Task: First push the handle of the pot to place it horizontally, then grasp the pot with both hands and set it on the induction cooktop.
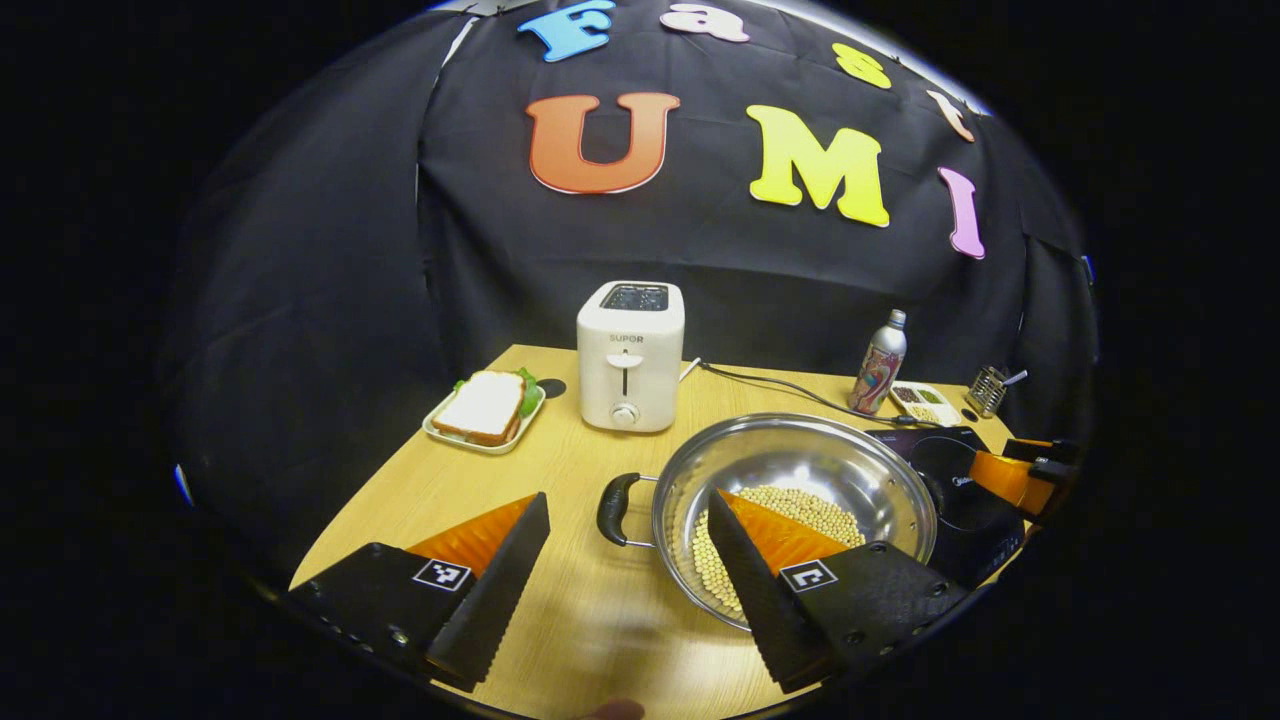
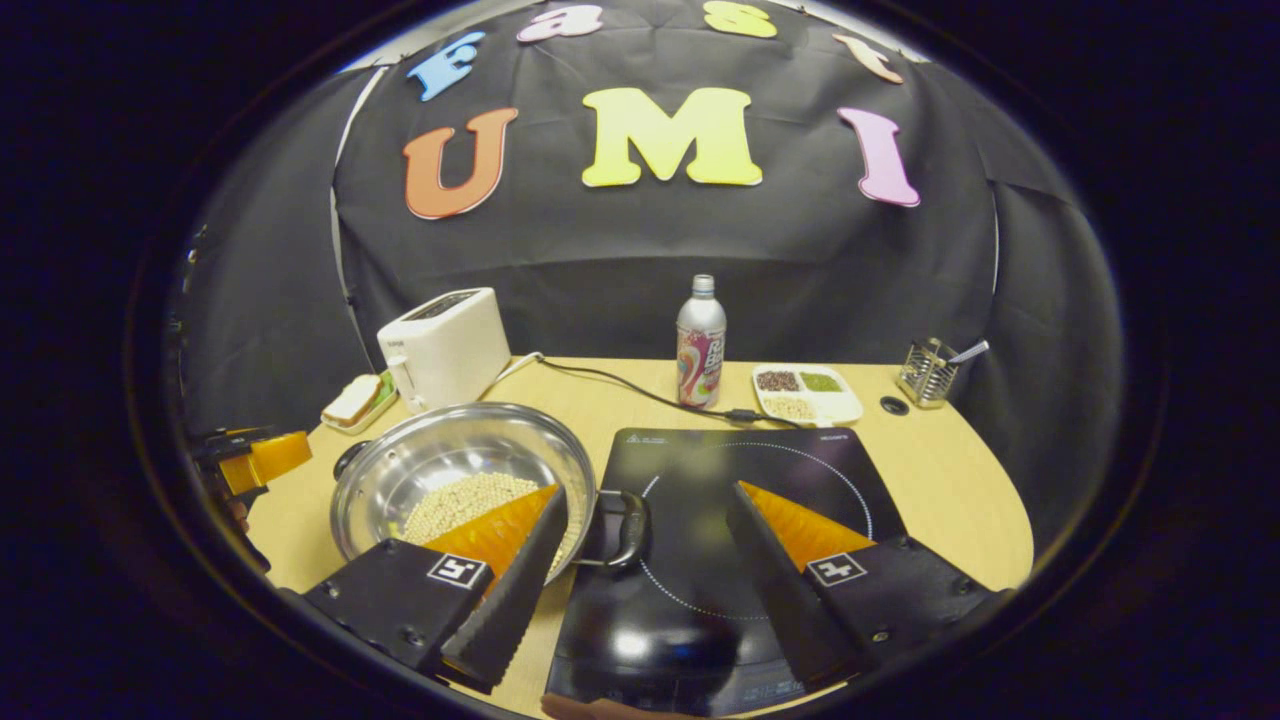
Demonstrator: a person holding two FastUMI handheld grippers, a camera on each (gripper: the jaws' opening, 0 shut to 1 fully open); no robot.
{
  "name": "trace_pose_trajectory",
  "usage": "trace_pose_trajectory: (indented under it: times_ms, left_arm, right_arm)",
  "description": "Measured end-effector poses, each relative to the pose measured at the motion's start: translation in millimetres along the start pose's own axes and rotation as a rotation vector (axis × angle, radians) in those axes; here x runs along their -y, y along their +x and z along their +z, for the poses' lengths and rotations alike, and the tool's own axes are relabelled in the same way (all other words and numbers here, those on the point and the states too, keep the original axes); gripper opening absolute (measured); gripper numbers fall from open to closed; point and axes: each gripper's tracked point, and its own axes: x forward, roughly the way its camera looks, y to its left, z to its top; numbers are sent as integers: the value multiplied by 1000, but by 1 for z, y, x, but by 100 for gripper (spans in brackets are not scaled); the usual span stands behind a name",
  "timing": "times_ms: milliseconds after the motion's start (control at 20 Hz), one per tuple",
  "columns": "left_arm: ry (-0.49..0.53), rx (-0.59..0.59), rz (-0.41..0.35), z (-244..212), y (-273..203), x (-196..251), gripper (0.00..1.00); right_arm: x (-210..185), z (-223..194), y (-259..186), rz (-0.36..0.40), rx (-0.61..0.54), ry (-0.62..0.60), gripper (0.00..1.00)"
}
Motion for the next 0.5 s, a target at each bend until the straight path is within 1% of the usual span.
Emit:
trace_pose_trajectory:
  times_ms: [200,250,300,350,500]
  left_arm:
    - [8,-51,-8,-14,26,1,96]
    - [15,-62,-8,-17,31,1,96]
    - [25,-73,-8,-19,39,1,96]
    - [36,-80,-8,-21,43,1,96]
    - [63,-90,-5,-24,59,0,96]
  right_arm:
    - [-5,-18,24,-27,-65,10,97]
    - [-7,-22,28,-24,-78,11,97]
    - [-11,-24,33,-18,-85,14,100]
    - [-14,-26,38,-16,-93,17,97]
    - [-23,-33,49,4,-128,25,97]
